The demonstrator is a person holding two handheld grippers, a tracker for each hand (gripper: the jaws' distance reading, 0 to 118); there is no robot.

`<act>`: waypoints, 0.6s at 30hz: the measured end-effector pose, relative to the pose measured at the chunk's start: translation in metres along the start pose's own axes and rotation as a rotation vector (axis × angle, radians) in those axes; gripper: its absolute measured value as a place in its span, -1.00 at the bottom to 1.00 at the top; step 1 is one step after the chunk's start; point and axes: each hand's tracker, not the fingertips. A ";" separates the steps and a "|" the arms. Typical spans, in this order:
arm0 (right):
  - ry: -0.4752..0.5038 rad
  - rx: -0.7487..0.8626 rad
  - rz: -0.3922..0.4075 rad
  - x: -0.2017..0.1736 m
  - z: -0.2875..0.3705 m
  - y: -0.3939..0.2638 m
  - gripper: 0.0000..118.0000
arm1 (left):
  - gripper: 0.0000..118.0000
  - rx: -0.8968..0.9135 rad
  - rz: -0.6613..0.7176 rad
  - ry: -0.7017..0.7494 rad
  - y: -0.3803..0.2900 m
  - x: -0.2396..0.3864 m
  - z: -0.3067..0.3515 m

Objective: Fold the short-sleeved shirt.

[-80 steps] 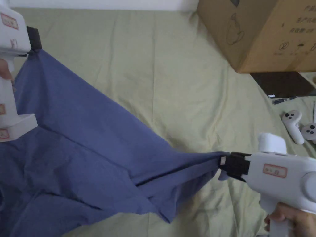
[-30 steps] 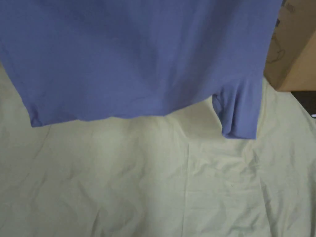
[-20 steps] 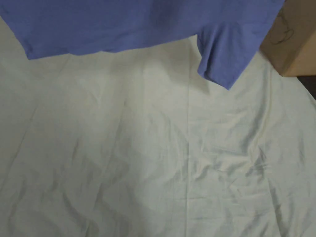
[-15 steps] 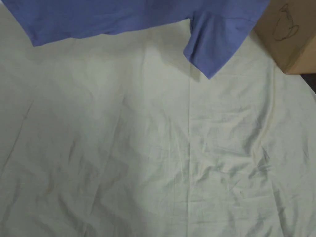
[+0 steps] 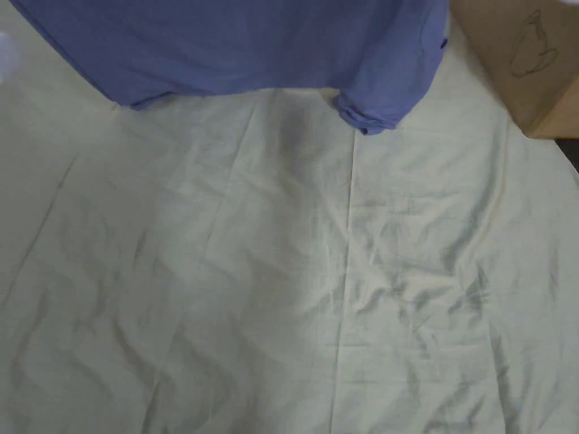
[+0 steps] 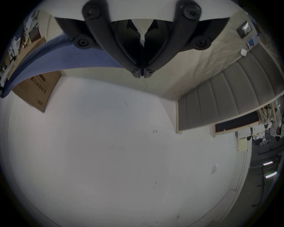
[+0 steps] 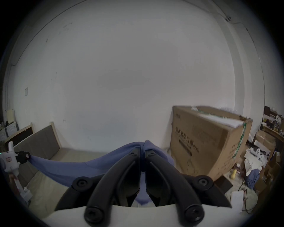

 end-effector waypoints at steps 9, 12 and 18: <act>0.068 -0.228 -0.004 0.046 0.081 -0.145 -0.92 | -0.98 -0.155 0.080 -0.046 -0.121 -0.069 0.080; 0.068 -0.287 -0.031 0.063 0.117 -0.194 -0.92 | -0.98 -0.197 0.088 -0.069 -0.163 -0.087 0.114; 0.065 -0.389 -0.116 0.080 0.204 -0.290 -0.92 | -0.98 -0.289 0.021 -0.091 -0.231 -0.109 0.180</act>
